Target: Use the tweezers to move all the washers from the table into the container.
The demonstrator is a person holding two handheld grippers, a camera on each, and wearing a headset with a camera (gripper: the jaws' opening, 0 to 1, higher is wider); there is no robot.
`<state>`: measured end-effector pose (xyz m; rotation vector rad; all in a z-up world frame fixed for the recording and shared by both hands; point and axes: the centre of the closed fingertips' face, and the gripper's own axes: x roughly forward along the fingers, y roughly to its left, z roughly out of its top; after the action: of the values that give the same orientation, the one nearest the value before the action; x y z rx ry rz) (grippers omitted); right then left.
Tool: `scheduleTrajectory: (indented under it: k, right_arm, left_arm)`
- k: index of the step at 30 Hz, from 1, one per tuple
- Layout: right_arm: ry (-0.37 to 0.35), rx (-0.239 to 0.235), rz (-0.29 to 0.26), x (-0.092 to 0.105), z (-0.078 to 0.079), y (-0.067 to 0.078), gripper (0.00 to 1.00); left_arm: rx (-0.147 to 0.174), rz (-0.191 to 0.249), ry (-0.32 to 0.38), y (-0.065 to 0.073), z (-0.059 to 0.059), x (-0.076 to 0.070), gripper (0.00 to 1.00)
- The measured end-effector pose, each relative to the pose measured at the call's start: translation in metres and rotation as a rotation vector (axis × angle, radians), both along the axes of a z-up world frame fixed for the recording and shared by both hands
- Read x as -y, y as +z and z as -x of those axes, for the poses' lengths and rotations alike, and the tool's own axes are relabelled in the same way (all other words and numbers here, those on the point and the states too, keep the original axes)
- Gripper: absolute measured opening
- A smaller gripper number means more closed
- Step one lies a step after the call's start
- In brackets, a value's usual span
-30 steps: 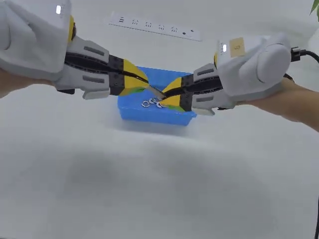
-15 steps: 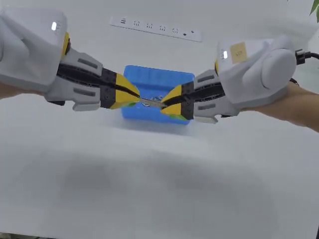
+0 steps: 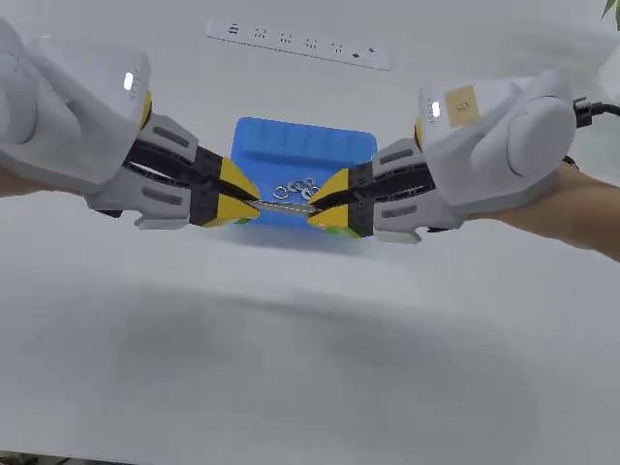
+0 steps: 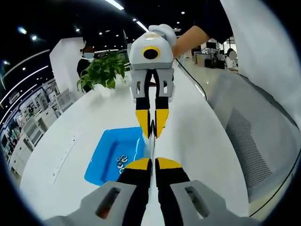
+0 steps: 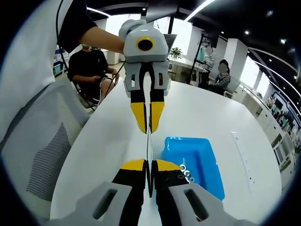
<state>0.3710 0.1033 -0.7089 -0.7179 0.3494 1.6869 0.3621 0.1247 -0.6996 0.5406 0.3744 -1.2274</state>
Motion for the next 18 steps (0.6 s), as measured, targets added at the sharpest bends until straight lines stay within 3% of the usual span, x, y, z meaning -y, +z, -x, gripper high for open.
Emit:
scheduleTrajectory:
  k: [7, 11, 15, 18]
  right_arm:
    - [-0.005, -0.021, 0.021, 0.001, 0.005, -0.011, 0.07]
    - [-0.004, -0.036, 0.035, 0.001, 0.007, -0.022, 0.07]
    - [-0.02, -0.039, 0.092, 0.008, 0.006, -0.049, 0.07]
    - [-0.034, -0.035, 0.145, 0.017, 0.004, -0.071, 0.07]
  left_arm:
    - [-0.028, -0.037, 0.005, -0.019, 0.0, -0.001, 0.06]
    - [-0.057, -0.098, 0.011, -0.044, 0.001, 0.002, 0.06]
    - [-0.106, -0.118, 0.029, -0.066, -0.001, 0.007, 0.06]
    - [-0.158, -0.081, 0.049, -0.079, -0.001, 0.014, 0.06]
